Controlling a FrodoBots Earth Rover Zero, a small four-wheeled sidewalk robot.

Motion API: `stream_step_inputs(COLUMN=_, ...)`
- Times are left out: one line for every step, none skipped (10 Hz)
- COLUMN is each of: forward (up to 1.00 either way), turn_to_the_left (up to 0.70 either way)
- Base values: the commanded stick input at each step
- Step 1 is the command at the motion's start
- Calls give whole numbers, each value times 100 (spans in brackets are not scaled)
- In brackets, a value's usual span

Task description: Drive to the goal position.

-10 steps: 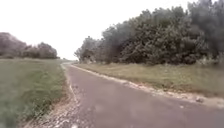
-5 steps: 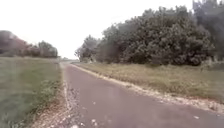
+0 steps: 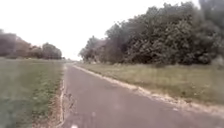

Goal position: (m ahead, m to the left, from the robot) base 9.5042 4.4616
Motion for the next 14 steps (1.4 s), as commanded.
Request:
stream_step_inputs(forward=70, turn_to_the_left=0)
stream_step_inputs(forward=70, turn_to_the_left=0)
stream_step_inputs(forward=70, turn_to_the_left=0)
stream_step_inputs(forward=70, turn_to_the_left=0)
stream_step_inputs(forward=70, turn_to_the_left=0)
stream_step_inputs(forward=70, turn_to_the_left=0)
stream_step_inputs(forward=70, turn_to_the_left=9)
stream_step_inputs(forward=70, turn_to_the_left=12)
stream_step_inputs(forward=70, turn_to_the_left=14)
stream_step_inputs(forward=70, turn_to_the_left=14)
stream_step_inputs(forward=70, turn_to_the_left=14)
stream_step_inputs(forward=70, turn_to_the_left=14)
stream_step_inputs(forward=70, turn_to_the_left=14)
stream_step_inputs(forward=70, turn_to_the_left=14)
